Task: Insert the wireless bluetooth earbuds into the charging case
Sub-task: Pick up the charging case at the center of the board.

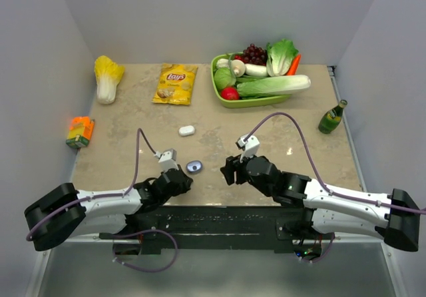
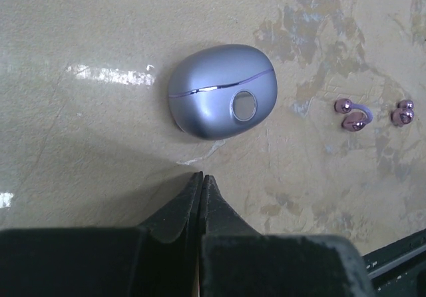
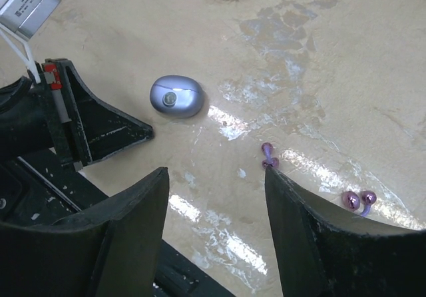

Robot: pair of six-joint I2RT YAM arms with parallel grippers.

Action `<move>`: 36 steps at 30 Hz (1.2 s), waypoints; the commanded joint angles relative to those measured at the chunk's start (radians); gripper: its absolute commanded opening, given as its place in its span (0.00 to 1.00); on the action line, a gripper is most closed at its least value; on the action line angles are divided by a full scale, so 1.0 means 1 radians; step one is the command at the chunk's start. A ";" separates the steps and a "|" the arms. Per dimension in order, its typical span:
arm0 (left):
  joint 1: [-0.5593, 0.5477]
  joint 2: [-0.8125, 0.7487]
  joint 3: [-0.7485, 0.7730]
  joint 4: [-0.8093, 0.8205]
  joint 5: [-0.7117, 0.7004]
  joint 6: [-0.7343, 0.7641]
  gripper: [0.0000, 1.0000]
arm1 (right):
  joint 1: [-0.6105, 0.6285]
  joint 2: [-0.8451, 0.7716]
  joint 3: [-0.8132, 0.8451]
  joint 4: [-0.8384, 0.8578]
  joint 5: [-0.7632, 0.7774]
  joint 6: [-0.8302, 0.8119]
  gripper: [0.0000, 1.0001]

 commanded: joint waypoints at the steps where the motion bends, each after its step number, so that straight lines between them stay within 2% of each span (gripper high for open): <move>1: 0.037 0.040 0.043 0.009 -0.030 0.025 0.00 | 0.000 -0.024 -0.007 -0.011 0.033 0.002 0.65; 8: 0.123 0.054 0.051 -0.014 0.003 0.055 0.00 | 0.002 -0.040 -0.017 -0.019 0.045 0.002 0.67; 23: 0.140 0.100 0.057 0.076 0.028 0.108 0.02 | 0.000 -0.026 -0.032 -0.016 0.056 0.013 0.69; 30: 0.175 0.078 0.063 0.047 0.031 0.125 0.04 | 0.000 -0.035 -0.037 -0.033 0.067 0.018 0.70; 33: 0.175 0.022 0.075 -0.041 0.022 0.139 0.10 | 0.000 -0.046 -0.035 -0.046 0.072 0.016 0.73; 36: 0.172 -0.060 0.092 -0.155 0.031 0.173 0.32 | 0.002 -0.049 -0.023 -0.068 0.078 0.004 0.85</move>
